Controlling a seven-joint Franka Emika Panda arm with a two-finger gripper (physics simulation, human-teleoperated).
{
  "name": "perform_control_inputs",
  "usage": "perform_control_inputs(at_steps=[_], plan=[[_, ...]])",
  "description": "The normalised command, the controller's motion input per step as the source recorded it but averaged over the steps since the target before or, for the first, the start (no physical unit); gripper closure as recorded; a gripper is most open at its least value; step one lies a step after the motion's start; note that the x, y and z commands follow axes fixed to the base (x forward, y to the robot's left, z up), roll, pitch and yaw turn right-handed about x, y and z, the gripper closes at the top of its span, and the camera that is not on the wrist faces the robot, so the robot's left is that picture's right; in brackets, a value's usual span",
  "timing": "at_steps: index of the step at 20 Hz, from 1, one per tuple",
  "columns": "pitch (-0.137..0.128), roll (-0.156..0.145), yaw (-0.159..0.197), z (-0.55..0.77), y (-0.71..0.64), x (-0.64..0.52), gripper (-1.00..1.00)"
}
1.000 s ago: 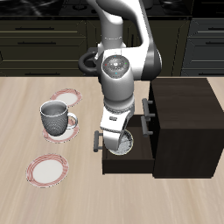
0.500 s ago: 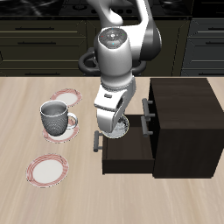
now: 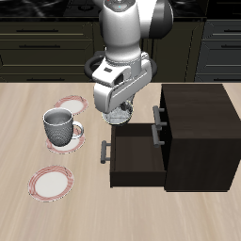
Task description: Place the bowl on top of the cabinet
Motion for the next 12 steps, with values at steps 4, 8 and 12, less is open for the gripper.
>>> perform_control_inputs(at_steps=[4, 8, 12], plan=[[-0.031, -0.010, -0.275, 0.42, 0.11, -0.05, 1.00], [-0.029, -0.015, -0.217, 0.36, 0.22, -0.03, 1.00], [0.034, 0.012, -0.221, 0.29, 0.27, -0.14, 1.00]])
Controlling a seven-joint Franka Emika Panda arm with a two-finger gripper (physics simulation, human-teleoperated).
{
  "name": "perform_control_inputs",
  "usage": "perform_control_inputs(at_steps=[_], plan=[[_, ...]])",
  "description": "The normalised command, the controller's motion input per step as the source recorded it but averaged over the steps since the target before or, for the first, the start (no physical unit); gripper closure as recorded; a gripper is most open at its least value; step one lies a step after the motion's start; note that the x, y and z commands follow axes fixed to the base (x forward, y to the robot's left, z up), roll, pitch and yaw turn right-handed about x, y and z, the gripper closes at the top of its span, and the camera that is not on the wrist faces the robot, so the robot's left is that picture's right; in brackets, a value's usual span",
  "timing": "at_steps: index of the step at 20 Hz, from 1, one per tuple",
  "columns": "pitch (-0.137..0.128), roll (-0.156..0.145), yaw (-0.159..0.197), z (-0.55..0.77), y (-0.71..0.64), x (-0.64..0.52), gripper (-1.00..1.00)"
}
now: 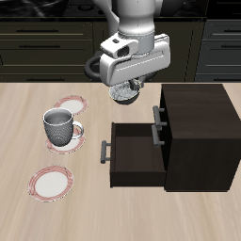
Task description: Place the bowl on top of the cabinet
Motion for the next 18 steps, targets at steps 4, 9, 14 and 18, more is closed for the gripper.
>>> perform_control_inputs(at_steps=[4, 9, 14, 18], plan=[[0.051, 0.001, -0.268, 0.44, 0.22, -0.19, 1.00], [-0.017, 0.003, -0.103, 0.35, 0.15, -0.15, 1.00], [-0.049, -0.024, -0.058, 0.47, 0.13, -0.05, 1.00], [-0.052, -0.027, -0.088, 0.34, 0.22, 0.07, 1.00]])
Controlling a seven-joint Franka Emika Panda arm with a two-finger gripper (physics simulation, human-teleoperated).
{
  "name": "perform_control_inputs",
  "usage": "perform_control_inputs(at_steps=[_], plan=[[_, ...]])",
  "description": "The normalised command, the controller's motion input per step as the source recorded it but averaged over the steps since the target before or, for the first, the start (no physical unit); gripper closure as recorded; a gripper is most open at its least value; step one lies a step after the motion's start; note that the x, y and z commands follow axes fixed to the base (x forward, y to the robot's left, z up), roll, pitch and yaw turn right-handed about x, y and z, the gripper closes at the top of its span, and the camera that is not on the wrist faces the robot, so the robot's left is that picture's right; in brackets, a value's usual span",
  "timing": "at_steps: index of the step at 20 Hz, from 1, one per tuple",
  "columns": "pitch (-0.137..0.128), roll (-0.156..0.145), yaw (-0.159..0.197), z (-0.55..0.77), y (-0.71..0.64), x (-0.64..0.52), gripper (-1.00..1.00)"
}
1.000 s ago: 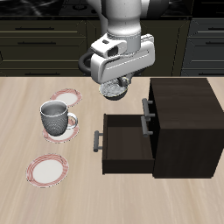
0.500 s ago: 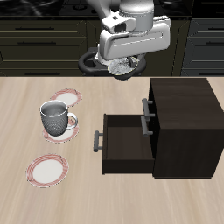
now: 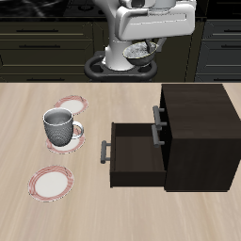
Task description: Place the bowl on top of the cabinet
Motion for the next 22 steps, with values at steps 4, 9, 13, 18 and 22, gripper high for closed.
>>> perform_control_inputs(at_steps=[4, 9, 13, 18, 22], plan=[[-0.022, 0.028, -0.041, 0.14, 0.37, 0.09, 1.00], [-0.028, 0.058, -0.019, 0.12, 0.52, -0.03, 1.00], [0.005, 0.063, -0.035, 0.03, 0.52, 0.01, 1.00], [0.008, 0.095, -0.008, -0.02, 0.57, -0.10, 1.00], [-0.017, 0.015, -0.025, -0.04, 0.26, 0.10, 1.00]])
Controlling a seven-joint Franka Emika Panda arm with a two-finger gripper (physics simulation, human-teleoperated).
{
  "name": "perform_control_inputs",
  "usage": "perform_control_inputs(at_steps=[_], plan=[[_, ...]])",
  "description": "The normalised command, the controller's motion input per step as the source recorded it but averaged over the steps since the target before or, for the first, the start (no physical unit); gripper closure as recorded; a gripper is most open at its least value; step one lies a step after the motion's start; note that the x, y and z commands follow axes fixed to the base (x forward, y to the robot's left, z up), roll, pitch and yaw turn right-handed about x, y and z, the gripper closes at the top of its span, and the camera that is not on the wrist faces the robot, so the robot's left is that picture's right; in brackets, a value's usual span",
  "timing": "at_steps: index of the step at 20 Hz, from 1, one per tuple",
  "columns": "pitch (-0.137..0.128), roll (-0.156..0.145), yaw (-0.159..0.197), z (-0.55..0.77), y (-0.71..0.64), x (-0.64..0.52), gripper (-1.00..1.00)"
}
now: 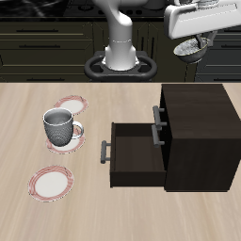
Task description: Place the bowl on top of the cabinet
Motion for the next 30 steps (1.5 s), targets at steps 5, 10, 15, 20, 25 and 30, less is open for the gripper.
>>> perform_control_inputs(at_steps=[5, 10, 15, 20, 25, 30], plan=[[0.005, 0.043, -0.013, -0.10, 0.32, 0.04, 1.00], [0.002, 0.003, -0.038, -0.05, 0.14, 0.20, 1.00], [-0.014, 0.001, 0.000, -0.16, 0.09, 0.04, 1.00], [-0.017, 0.024, 0.000, -0.29, 0.23, 0.01, 1.00], [0.019, 0.010, -0.043, -0.19, 0.02, 0.05, 1.00], [0.022, -0.026, 0.013, -0.32, -0.07, 0.14, 1.00]])
